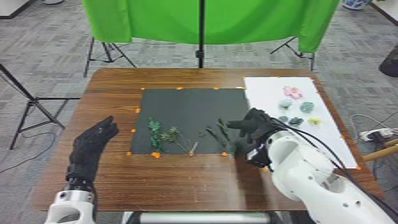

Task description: Arrange flowers

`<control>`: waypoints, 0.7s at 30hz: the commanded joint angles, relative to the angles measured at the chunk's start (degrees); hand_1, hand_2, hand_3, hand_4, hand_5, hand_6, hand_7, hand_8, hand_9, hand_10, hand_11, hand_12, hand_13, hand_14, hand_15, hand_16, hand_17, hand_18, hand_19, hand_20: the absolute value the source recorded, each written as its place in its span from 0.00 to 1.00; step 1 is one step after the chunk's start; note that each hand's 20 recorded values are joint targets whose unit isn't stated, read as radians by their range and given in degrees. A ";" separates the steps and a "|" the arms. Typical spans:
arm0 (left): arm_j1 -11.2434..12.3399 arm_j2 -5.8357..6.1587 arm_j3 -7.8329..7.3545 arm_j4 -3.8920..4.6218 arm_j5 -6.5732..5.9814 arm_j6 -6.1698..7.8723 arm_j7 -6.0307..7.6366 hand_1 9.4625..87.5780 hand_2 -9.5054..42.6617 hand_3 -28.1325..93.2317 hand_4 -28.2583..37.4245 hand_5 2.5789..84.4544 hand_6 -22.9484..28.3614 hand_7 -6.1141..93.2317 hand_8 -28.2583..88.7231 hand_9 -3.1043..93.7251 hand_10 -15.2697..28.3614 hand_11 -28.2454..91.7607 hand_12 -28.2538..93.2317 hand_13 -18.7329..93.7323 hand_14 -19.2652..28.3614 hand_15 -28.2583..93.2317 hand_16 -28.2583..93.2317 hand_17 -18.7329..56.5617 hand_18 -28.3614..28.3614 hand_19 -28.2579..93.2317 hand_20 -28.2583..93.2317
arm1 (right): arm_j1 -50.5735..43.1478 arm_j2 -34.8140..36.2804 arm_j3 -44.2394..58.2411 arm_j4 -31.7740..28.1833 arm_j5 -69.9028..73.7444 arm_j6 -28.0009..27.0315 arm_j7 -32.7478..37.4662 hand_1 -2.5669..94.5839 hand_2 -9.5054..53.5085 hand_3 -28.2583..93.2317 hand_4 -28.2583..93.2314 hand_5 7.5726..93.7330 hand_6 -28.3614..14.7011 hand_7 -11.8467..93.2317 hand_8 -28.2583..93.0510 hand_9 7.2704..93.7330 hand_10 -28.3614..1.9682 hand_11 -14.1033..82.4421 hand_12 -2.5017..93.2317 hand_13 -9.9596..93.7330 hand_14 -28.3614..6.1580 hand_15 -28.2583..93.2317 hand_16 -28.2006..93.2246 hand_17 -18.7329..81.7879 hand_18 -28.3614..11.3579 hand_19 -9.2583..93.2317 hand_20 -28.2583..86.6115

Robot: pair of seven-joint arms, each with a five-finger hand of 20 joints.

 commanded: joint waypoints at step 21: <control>0.55 -0.09 0.06 0.02 0.41 -0.93 -1.30 0.25 0.08 0.76 0.15 0.53 0.53 0.14 0.20 0.46 0.64 0.35 0.34 0.44 0.75 0.39 0.26 0.30 0.72 0.28 0.39 | -2.64 -1.06 1.52 -4.39 -2.04 -0.90 0.84 0.26 0.20 0.68 0.14 0.89 0.54 0.36 0.20 0.99 0.44 0.54 0.30 1.00 0.69 0.74 0.44 0.91 0.48 1.00 0.68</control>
